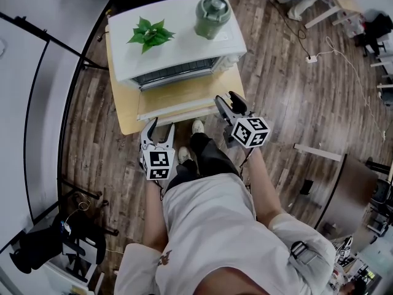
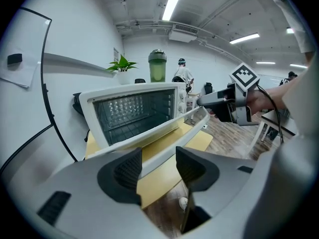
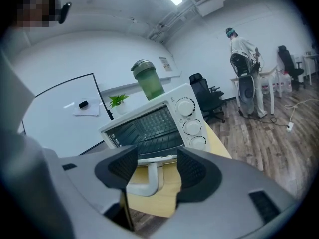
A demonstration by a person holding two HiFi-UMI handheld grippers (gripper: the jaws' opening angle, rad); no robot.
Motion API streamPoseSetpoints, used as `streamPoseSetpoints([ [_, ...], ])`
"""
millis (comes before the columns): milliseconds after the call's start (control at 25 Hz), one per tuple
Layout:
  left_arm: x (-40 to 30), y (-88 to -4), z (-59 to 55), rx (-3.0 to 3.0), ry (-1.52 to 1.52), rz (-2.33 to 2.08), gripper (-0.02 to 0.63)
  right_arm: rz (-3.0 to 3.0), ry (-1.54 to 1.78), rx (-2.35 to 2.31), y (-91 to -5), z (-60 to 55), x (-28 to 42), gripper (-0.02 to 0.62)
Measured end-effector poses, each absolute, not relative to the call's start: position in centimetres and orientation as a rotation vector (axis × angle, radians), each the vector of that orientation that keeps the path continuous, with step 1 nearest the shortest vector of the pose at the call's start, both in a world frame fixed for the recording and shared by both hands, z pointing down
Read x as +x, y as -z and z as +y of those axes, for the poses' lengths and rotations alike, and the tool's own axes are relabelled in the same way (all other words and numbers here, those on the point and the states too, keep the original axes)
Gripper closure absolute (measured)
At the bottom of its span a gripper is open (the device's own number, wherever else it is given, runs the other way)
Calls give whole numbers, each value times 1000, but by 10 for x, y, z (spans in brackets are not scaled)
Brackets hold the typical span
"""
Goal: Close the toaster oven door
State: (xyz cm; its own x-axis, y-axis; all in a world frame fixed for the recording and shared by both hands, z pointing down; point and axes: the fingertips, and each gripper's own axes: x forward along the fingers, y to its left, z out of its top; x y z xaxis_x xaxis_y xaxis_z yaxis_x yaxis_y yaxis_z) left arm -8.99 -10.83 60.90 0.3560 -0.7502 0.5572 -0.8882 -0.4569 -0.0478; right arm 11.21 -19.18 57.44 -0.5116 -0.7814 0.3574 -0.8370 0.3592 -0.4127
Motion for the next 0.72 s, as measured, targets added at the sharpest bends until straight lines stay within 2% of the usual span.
streamPoseSetpoints([
  [720,-95,-581,-132,2374,-731,-1478,403,-2525,-286,1278,-526,-179,81,353],
])
